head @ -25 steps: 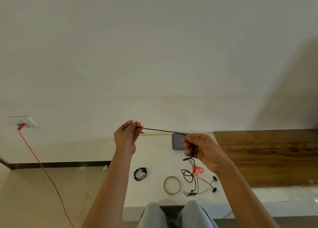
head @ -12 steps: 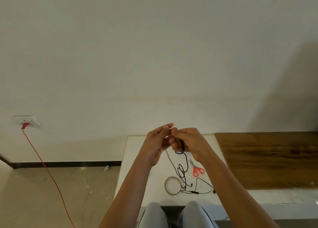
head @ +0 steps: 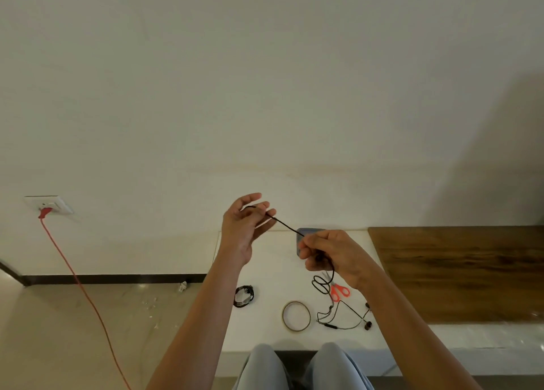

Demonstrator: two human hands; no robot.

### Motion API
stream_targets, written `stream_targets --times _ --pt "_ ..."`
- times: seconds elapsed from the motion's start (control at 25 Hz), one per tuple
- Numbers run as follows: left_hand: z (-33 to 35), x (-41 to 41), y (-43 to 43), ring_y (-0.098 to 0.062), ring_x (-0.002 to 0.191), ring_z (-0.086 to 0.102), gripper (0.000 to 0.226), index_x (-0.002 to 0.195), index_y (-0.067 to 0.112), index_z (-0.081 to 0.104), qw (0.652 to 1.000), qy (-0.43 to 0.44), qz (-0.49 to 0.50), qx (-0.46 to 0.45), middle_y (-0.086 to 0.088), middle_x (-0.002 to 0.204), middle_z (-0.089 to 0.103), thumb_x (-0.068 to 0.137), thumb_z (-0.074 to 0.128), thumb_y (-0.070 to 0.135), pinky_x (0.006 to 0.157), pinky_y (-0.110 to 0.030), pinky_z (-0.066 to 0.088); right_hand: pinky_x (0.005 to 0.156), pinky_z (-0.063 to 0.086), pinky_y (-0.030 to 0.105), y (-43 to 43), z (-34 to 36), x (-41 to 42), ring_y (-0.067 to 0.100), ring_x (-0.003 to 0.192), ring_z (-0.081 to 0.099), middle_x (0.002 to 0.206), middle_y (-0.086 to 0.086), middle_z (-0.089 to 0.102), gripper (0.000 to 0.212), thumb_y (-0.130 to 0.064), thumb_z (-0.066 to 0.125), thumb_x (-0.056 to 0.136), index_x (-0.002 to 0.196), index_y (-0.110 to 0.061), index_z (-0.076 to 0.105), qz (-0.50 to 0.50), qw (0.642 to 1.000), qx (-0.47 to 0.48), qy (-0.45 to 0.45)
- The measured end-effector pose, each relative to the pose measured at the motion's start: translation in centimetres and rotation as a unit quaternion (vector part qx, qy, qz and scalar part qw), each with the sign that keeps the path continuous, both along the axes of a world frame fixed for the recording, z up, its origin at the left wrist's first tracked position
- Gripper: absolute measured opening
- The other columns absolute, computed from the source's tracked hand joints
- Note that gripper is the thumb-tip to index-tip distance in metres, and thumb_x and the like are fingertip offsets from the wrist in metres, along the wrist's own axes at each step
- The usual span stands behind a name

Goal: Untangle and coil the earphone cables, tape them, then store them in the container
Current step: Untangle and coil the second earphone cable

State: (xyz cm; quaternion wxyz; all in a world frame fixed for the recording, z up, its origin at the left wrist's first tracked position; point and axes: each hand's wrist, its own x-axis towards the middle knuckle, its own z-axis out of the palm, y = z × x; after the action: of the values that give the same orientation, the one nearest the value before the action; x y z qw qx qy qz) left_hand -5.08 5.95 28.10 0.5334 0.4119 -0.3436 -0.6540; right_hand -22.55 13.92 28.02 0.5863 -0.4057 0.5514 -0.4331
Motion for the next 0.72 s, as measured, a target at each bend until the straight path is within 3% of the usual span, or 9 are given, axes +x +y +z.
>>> stream_targets --times 0.16,0.28,0.36,0.48,0.56,0.64,0.72 --pt "-0.4 2.0 -1.1 -0.018 0.070 0.071 0.022 0.108 0.005 0.061 0.997 0.031 0.069 0.012 -0.012 0.087 0.069 0.088 0.061 -0.005 0.061 -0.027 0.059 0.050 0.046 0.020 0.7 0.0 -1.0 0.008 0.045 0.049 0.063 0.003 0.064 0.028 -0.017 0.049 0.098 0.084 -0.004 0.069 0.018 1.000 -0.005 0.015" --pt "-0.9 2.4 -1.0 -0.017 0.069 0.070 0.019 0.105 0.004 0.063 0.996 0.030 0.087 0.012 -0.011 0.084 0.068 0.087 0.062 -0.004 0.061 -0.025 0.058 0.048 0.024 0.022 0.5 -0.5 -1.1 0.007 0.046 0.027 0.051 -0.005 0.040 0.029 -0.017 0.046 0.099 0.088 0.000 0.067 0.020 0.999 -0.004 0.033" --pt "-1.2 2.4 -0.9 -0.016 0.069 0.070 0.017 0.101 0.005 0.064 0.994 0.041 0.102 0.013 -0.009 0.082 0.068 0.087 0.063 -0.004 0.061 -0.025 0.058 0.048 0.020 0.024 0.2 -0.6 -0.8 0.007 0.048 0.023 0.051 -0.006 0.034 0.026 -0.016 0.050 0.097 0.087 0.000 0.068 0.004 0.998 -0.006 0.055" --pt "-1.5 2.6 -1.0 -0.017 0.069 0.070 0.016 0.098 0.006 0.064 0.991 0.055 0.123 0.024 -0.009 0.081 0.068 0.085 0.066 -0.003 0.062 -0.026 0.058 0.048 0.029 0.021 0.0 -0.9 -0.2 0.003 0.047 0.038 0.059 -0.001 0.055 0.018 -0.019 0.061 0.089 0.078 -0.018 0.075 -0.017 0.984 -0.018 0.178" --pt "-1.6 2.8 -1.1 -0.017 0.068 0.070 0.015 0.098 0.006 0.064 0.990 0.051 0.127 0.025 -0.008 0.079 0.068 0.085 0.066 -0.003 0.062 -0.026 0.058 0.057 0.038 0.020 -0.3 -1.2 0.0 0.003 0.059 0.053 0.067 -0.004 0.068 0.018 -0.024 0.064 0.087 0.071 -0.023 0.074 -0.042 0.971 -0.030 0.232" --pt "-1.7 2.9 -1.2 -0.017 0.069 0.070 0.015 0.097 0.006 0.064 0.990 0.047 0.129 0.022 -0.008 0.078 0.068 0.085 0.066 -0.002 0.062 -0.027 0.058 0.067 0.041 0.021 -0.3 -1.3 0.2 0.001 0.067 0.063 0.070 -0.005 0.073 0.025 -0.028 0.060 0.089 0.069 -0.020 0.073 -0.076 0.974 -0.024 0.210" --pt "-1.7 2.9 -1.2 -0.017 0.070 0.070 0.015 0.098 0.006 0.064 0.990 0.046 0.132 0.020 -0.007 0.079 0.069 0.085 0.067 -0.002 0.062 -0.027 0.058 0.068 0.038 0.018 -0.4 -1.4 0.1 -0.003 0.063 0.064 0.066 -0.008 0.072 0.030 -0.028 0.055 0.092 0.075 -0.013 0.074 -0.089 0.975 -0.006 0.203"
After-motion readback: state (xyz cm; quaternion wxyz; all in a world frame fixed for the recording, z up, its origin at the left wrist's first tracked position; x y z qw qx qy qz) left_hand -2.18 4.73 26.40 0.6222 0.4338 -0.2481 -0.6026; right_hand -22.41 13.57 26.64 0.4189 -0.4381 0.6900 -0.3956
